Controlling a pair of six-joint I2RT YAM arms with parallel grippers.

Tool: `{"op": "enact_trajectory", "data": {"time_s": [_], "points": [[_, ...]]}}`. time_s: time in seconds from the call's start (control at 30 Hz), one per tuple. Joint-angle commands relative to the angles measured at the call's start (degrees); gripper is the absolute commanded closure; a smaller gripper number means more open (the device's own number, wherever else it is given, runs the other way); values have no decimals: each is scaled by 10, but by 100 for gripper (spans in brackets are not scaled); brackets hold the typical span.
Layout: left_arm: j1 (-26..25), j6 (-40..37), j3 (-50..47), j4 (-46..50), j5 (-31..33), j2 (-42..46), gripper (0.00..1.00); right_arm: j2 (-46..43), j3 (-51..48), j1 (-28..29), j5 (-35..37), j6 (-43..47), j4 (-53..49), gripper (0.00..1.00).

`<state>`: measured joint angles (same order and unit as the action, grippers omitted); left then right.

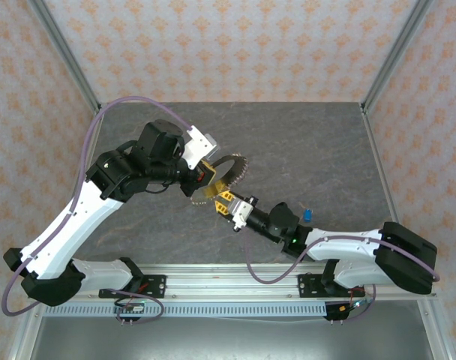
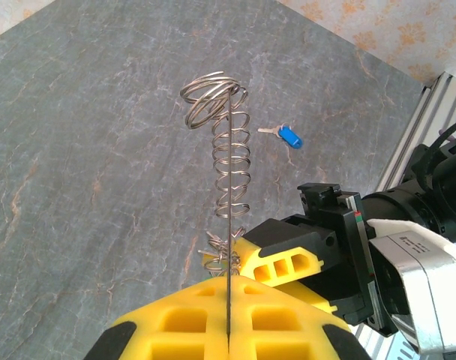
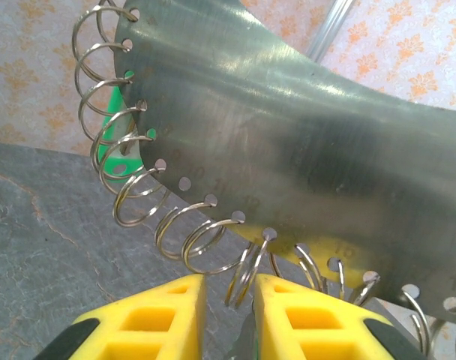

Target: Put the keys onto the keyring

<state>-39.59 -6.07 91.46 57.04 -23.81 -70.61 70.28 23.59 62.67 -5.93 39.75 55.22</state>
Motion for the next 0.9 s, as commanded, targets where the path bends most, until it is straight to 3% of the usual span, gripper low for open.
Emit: {"op": "enact_trajectory", "data": {"time_s": [0.0, 0.87], "points": [[4, 2, 20, -1, -12, 16, 100, 7, 16, 4, 17, 7, 29, 78], [4, 12, 14, -8, -4, 22, 100, 11, 6, 6, 25, -2, 55, 94]]}}
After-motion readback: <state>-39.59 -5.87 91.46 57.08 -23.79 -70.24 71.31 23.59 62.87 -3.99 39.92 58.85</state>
